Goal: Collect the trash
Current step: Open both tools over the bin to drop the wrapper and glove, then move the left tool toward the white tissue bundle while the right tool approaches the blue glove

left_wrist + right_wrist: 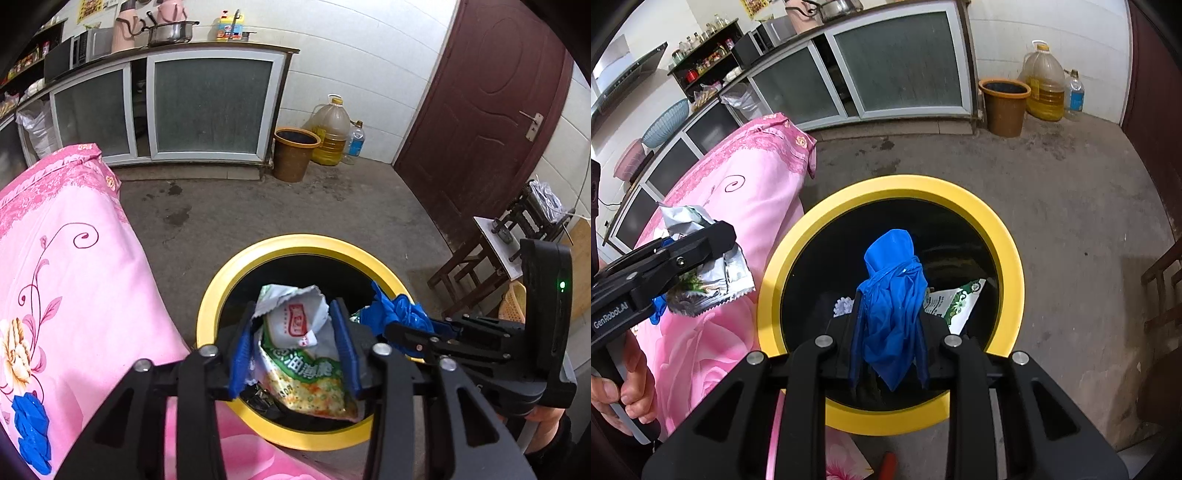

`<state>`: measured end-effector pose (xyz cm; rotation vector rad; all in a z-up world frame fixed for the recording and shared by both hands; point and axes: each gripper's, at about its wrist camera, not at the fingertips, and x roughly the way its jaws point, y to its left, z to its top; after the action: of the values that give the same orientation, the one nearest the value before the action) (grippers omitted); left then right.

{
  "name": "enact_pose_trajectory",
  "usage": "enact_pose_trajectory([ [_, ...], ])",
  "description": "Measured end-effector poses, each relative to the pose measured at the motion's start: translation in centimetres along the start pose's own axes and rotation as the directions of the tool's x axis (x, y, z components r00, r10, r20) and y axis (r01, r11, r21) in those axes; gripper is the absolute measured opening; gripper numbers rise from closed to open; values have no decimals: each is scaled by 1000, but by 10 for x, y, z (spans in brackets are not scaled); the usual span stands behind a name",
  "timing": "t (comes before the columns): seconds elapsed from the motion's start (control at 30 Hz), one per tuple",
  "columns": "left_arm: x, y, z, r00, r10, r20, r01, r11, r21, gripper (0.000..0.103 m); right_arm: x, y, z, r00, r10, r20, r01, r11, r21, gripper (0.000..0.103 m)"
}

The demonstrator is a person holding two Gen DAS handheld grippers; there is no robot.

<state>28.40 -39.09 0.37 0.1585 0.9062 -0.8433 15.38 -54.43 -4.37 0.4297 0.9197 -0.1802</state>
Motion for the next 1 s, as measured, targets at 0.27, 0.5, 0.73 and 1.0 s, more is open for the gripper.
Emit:
enact_pose_trajectory([
  [0.27, -10, 13, 2, 999, -12, 43, 15, 997, -73, 90, 5, -9, -1, 999, -34, -16, 34, 999, 37, 50],
  [0.5, -21, 23, -1, 998, 3, 61, 4, 994, -112, 94, -5, -14, -10, 999, -47, -4, 47, 998, 51, 51],
  [0.73, -48, 38, -7, 993, 56, 102, -46, 994, -99, 95, -28, -2, -19, 998, 12, 60, -14, 1000, 21, 54],
  [1.0, -99, 93, -13, 980, 130, 148, -103, 979, -178, 95, -42, 38, -26, 989, 109, 104, -104, 993, -54, 59],
])
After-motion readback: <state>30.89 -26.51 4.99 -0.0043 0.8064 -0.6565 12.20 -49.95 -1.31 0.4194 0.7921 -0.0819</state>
